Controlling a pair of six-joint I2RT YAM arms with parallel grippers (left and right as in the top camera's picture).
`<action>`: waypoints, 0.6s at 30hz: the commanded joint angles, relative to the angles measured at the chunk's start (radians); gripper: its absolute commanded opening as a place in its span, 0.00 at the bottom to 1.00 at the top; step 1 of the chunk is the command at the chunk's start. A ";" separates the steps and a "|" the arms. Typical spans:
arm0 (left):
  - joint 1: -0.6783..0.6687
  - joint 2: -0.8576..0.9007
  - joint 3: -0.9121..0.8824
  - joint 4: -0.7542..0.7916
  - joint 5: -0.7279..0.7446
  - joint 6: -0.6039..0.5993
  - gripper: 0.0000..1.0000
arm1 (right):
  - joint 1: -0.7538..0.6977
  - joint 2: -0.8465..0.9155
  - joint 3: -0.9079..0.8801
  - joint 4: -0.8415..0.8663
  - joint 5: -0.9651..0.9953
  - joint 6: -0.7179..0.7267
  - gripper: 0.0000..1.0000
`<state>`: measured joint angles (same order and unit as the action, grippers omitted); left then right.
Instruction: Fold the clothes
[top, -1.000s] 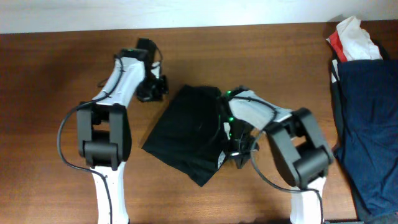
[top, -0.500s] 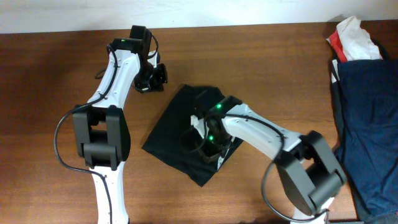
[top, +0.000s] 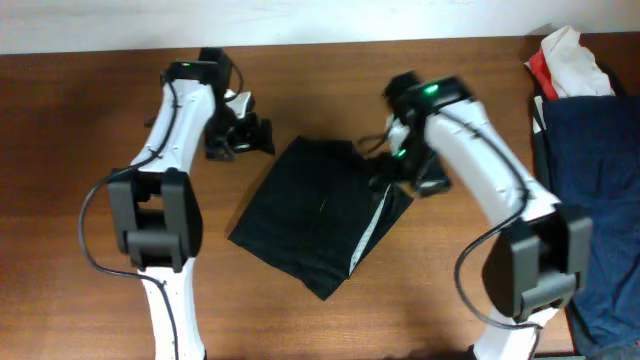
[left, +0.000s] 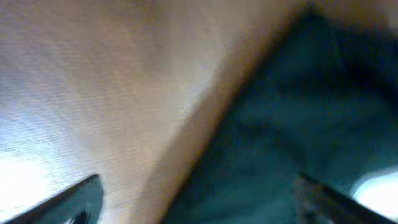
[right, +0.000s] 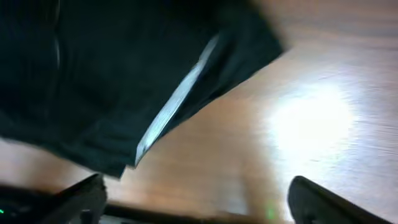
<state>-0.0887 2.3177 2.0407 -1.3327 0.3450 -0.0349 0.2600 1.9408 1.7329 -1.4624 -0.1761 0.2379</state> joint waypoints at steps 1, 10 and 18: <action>0.072 0.006 0.004 -0.146 0.234 0.352 0.99 | -0.152 -0.017 0.023 -0.006 0.023 0.019 0.99; -0.048 0.035 -0.151 -0.034 0.273 0.442 0.99 | -0.391 -0.017 0.023 -0.016 0.023 0.018 0.99; -0.080 0.040 -0.159 0.006 0.152 0.444 0.80 | -0.391 -0.017 0.023 -0.018 0.023 0.018 0.99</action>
<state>-0.1646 2.3489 1.8870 -1.3457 0.5900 0.4011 -0.1295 1.9400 1.7416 -1.4742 -0.1612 0.2539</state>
